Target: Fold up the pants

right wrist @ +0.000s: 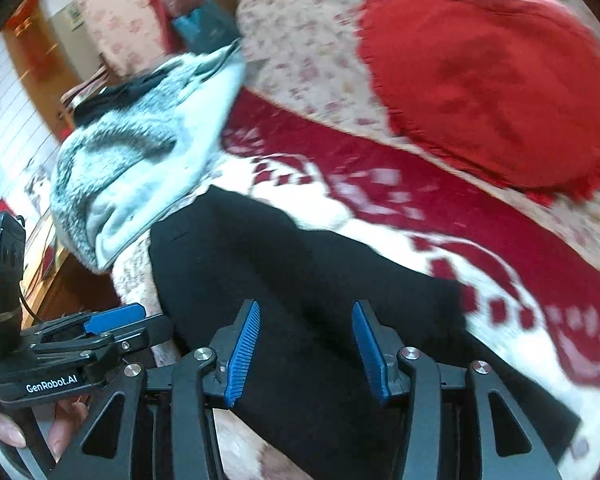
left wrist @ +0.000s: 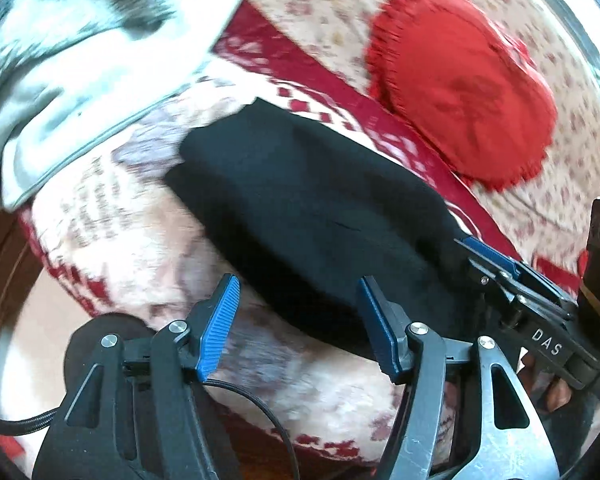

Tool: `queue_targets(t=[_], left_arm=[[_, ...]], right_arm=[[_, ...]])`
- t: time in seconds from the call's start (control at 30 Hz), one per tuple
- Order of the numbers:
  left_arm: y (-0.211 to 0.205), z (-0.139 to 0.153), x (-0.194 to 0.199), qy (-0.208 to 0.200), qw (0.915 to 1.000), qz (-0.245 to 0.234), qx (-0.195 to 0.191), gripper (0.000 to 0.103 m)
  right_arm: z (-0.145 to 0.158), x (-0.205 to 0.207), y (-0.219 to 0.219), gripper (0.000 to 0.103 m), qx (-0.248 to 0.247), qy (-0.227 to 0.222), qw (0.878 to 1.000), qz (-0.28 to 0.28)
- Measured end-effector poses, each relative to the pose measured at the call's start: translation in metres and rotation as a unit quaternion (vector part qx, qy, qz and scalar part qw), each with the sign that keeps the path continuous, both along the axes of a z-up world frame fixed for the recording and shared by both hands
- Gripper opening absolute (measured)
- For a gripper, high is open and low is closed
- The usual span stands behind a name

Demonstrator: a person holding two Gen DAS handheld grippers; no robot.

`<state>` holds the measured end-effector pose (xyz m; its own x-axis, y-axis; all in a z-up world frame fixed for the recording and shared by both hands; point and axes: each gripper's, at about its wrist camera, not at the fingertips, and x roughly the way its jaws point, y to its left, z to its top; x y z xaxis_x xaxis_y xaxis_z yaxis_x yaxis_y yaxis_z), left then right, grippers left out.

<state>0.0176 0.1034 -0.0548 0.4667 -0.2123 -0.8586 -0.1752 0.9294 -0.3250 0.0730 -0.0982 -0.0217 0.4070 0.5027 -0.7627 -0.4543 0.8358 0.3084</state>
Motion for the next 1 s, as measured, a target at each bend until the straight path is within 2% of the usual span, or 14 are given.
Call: queue_targets(t=[0.07,0.27,0.43,0.57,0.63,0.7,0.73,0.77,0.8,0.83,0.87,0.9,0.93,1.0], left_arm=[[0.013,-0.004,0.002,0.006,0.9997,0.021,-0.01,0.061],[0.046,-0.016,0.006,0.011,0.9946,0.072,-0.075,0.061],[0.055,-0.026,0.015,0.015,0.9923,0.087,-0.087,0.062],[0.052,-0.036,0.022,0.023,0.9925,0.079,-0.091,0.063],[0.051,-0.04,0.025,0.024,0.9919,0.081,-0.095,0.067],[0.051,-0.04,0.028,0.018,0.992,0.084,-0.093,0.068],[0.05,-0.04,0.029,0.014,0.9923,0.084,-0.089,0.067],[0.048,-0.04,0.03,0.009,0.9928,0.082,-0.087,0.067],[0.047,-0.038,0.032,0.002,0.9933,0.073,-0.09,0.066],[0.045,-0.036,0.032,-0.005,0.9933,0.064,-0.096,0.053],[0.043,-0.033,0.032,-0.009,0.994,0.061,-0.091,0.049],[0.041,-0.026,0.031,-0.02,0.9946,0.056,-0.085,0.039],[0.038,-0.021,0.03,-0.028,0.995,0.049,-0.083,0.031],[0.029,0.0,0.024,-0.061,0.9953,0.02,-0.073,0.028]], right_arm=[[0.001,0.01,0.014,0.048,-0.001,0.0,1.0,0.014],[0.006,0.046,0.056,0.05,-0.008,-0.006,0.998,0.063],[-0.002,0.077,0.096,0.059,-0.032,-0.008,0.993,0.116],[-0.019,0.097,0.123,0.059,-0.044,0.002,0.988,0.146],[-0.028,0.104,0.132,0.059,-0.048,0.011,0.987,0.153],[-0.039,0.108,0.136,0.059,-0.025,0.04,0.986,0.161],[-0.043,0.11,0.135,0.059,0.003,0.055,0.986,0.158],[-0.044,0.11,0.131,0.058,0.016,0.053,0.987,0.148],[-0.045,0.111,0.127,0.05,0.028,0.053,0.989,0.138],[-0.045,0.112,0.119,0.038,0.049,0.06,0.989,0.125],[-0.044,0.111,0.114,0.033,0.067,0.065,0.988,0.121],[-0.041,0.109,0.106,0.023,0.089,0.067,0.987,0.12],[-0.034,0.106,0.099,0.017,0.103,0.062,0.985,0.121],[-0.018,0.097,0.085,0.015,0.12,0.041,0.985,0.119]])
